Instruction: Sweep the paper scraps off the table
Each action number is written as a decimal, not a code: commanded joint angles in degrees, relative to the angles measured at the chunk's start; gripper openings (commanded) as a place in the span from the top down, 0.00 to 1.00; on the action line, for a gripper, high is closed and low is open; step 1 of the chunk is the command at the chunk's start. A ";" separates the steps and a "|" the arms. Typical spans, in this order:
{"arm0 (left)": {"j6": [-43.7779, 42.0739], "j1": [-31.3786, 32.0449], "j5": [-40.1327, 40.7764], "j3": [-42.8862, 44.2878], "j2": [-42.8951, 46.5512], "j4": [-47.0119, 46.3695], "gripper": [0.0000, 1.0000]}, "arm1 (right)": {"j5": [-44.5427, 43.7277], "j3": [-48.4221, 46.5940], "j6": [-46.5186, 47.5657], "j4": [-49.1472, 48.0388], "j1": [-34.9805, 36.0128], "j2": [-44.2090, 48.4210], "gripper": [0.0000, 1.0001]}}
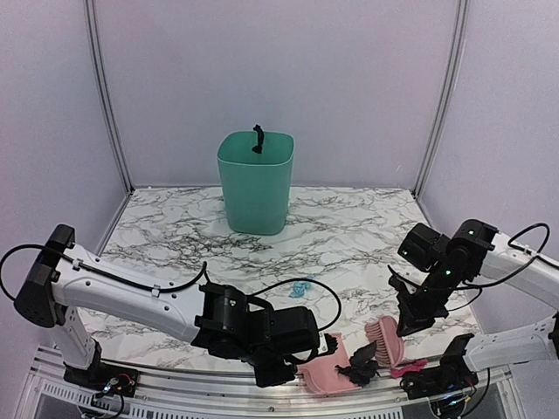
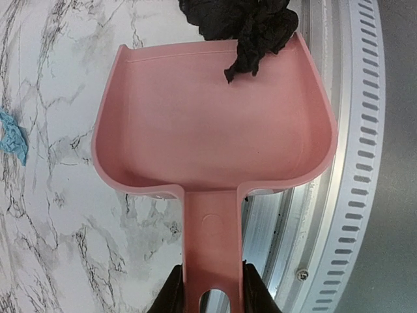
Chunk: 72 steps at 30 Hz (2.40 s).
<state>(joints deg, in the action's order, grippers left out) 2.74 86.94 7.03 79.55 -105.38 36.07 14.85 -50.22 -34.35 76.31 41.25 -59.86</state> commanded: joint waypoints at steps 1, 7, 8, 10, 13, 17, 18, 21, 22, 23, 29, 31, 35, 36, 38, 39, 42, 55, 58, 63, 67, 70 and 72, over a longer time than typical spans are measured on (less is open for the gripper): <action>1.46 -1.34 -0.73 2.36 -2.37 0.06 1.00 | 7.21 1.78 1.77 -4.31 0.42 0.47 1.00; 1.98 -3.12 -2.28 4.78 -4.33 -0.16 1.00 | 10.11 3.87 1.57 -10.47 0.42 -0.49 1.00; 2.16 -3.50 -2.49 5.08 -4.50 -0.16 1.00 | 10.05 4.06 1.48 -10.96 0.41 -0.52 1.00; 2.60 -4.10 -2.45 5.49 -4.57 -0.23 1.00 | 10.03 3.99 1.23 -12.41 0.45 -0.69 1.00; 3.23 -5.31 -2.28 5.79 -4.16 -0.30 1.00 | 9.18 2.44 0.89 -14.00 0.41 -1.00 1.00; 3.63 -7.14 -2.19 5.65 -2.35 -0.96 1.00 | 5.29 -3.04 0.55 -15.41 0.33 -3.02 1.00; 3.78 -7.88 -2.19 5.36 -1.70 -1.39 1.00 | 4.66 -4.56 0.57 -15.97 0.34 -3.97 1.00; 4.49 -10.60 -3.09 5.26 0.10 -1.78 1.00 | 3.71 -9.62 1.65 -17.13 0.32 -7.52 1.00; 4.90 -11.50 -3.04 5.33 0.70 -1.87 1.00 | 3.30 -11.01 1.89 -17.61 0.36 -8.64 1.00; 5.37 -12.47 -2.72 5.54 1.23 -1.96 1.00 | 2.85 -12.28 2.18 -18.27 0.32 -9.75 1.00; 6.86 -17.54 -1.83 6.85 3.97 -2.00 1.00 | -1.90 -22.72 4.83 -19.11 -0.19 -18.14 1.00; 6.47 -19.01 -1.98 7.57 4.87 -1.90 1.00 | -2.32 -26.22 5.42 -20.75 -0.68 -20.78 1.00; 5.51 -22.11 -2.84 9.32 7.39 -1.79 1.00 | -4.39 -34.53 6.58 -22.80 -1.98 -26.63 1.00; 5.34 -23.02 -2.79 9.72 8.34 -1.80 1.00 | -4.21 -36.63 6.78 -23.53 -2.28 -27.88 1.00; 5.15 -25.07 -2.82 11.04 10.18 -1.79 1.00 | -3.33 -40.47 7.47 -25.55 -2.84 -30.36 1.00; 5.09 -26.27 -3.29 11.48 10.48 -1.77 1.00 | -2.69 -42.42 7.68 -26.64 -3.12 -31.60 1.00; 4.89 -29.62 -5.10 14.46 11.28 -1.78 1.00 | -0.15 -48.72 8.58 -29.04 -4.53 -35.72 1.00; 7.62 -39.86 -15.20 28.01 6.73 -1.93 1.00 | 4.97 -69.57 9.71 -33.28 -9.50 -45.92 1.00; 8.23 -40.56 -16.92 30.21 6.22 -2.06 1.00 | 5.68 -71.22 9.42 -33.91 -10.24 -46.30 1.00; 9.94 -42.60 -20.41 32.67 4.85 -2.24 1.00 | 6.57 -72.82 8.77 -35.80 -10.90 -47.00 1.00; 11.01 -43.61 -22.46 33.20 4.58 -3.17 1.00 | 8.01 -74.28 8.77 -35.95 -11.31 -47.72 1.00; 12.04 -44.46 -23.98 33.74 4.08 -4.15 1.00 | 9.38 -74.10 8.35 -38.63 -11.31 -47.67 1.00; 13.40 -45.43 -24.99 34.46 3.47 -4.78 1.00 | 9.70 -73.62 7.50 -41.14 -11.28 -47.76 1.00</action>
<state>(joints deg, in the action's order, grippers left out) 14.28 42.76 -12.99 110.89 -100.73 37.06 22.13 -122.78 -25.56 40.34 30.24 -106.63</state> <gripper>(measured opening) 0.223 0.038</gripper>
